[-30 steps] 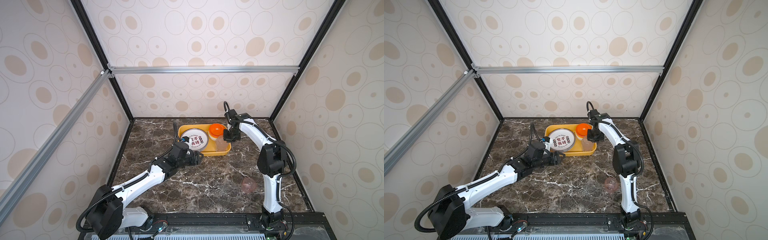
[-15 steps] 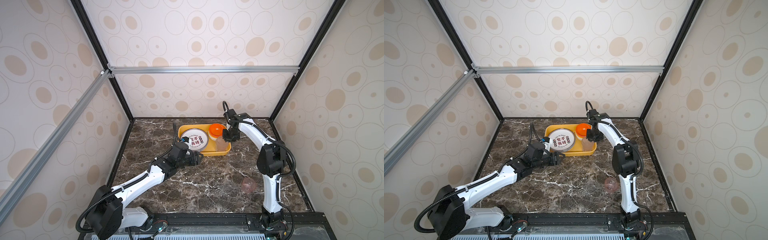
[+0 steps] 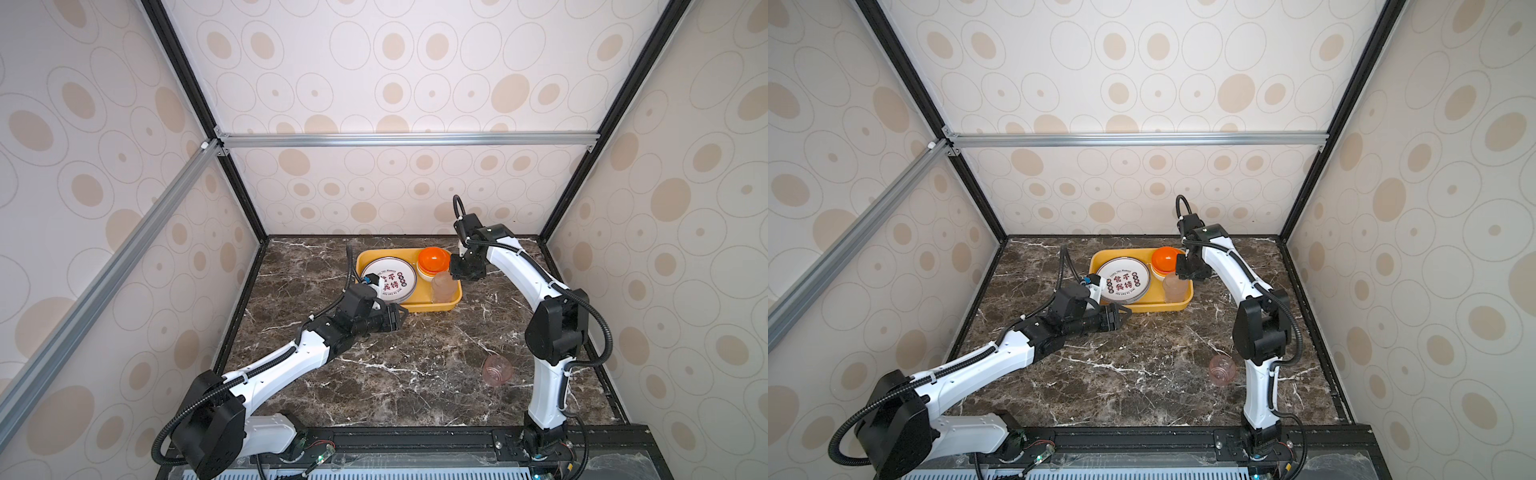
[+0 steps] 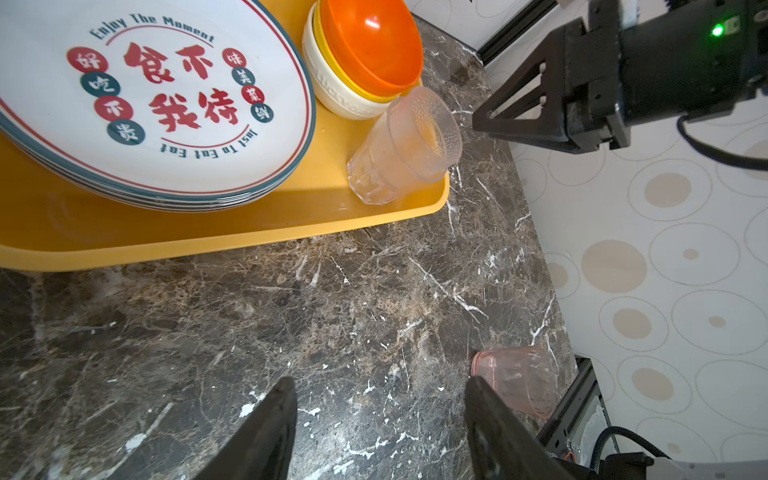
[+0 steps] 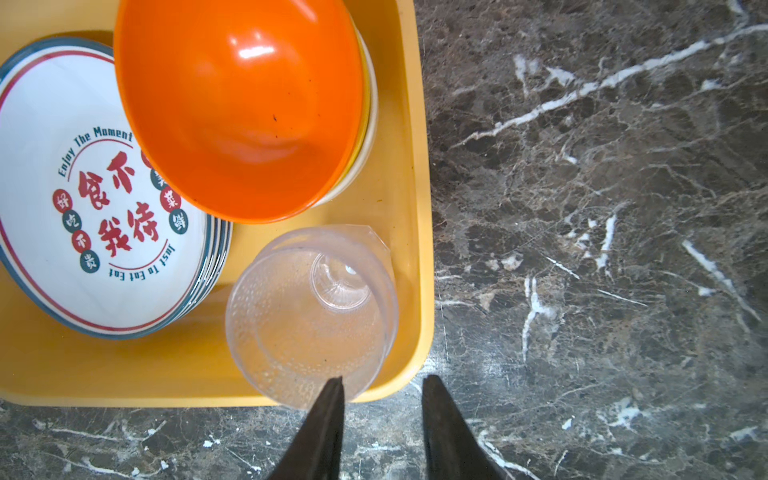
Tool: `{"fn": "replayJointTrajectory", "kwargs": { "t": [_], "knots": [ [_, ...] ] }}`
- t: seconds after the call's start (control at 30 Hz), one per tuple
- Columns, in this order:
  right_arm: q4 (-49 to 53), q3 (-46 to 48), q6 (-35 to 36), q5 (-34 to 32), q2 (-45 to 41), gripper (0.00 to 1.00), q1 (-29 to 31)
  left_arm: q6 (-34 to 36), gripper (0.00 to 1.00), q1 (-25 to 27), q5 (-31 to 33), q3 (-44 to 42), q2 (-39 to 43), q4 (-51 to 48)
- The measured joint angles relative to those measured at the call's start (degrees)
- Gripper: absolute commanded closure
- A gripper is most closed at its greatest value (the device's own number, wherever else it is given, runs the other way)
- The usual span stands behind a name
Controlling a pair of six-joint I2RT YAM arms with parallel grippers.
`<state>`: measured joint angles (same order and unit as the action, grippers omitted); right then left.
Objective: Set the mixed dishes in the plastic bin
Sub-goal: 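Raise the right gripper and move it toward the pink cup on the table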
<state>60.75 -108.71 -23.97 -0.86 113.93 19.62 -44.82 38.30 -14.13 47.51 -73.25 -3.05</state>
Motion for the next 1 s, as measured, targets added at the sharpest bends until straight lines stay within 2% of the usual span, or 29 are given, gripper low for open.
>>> {"fn": "replayJointTrajectory", "kwargs": {
  "t": [0.27,0.57,1.0],
  "knots": [
    [-3.02,9.20,-0.52,-0.20,-8.20,0.63,0.02,0.04,0.35,0.39,-3.13,0.81,-1.49,0.90],
    [-7.06,24.41,-2.16,2.12,-20.92,0.52,-0.46,1.49,0.30,3.74,-7.93,2.54,-5.22,1.68],
    [-3.87,41.81,-7.52,3.37,-39.85,0.51,-7.21,7.67,0.31,9.49,-10.32,6.78,-9.46,-0.74]
  ]
}}
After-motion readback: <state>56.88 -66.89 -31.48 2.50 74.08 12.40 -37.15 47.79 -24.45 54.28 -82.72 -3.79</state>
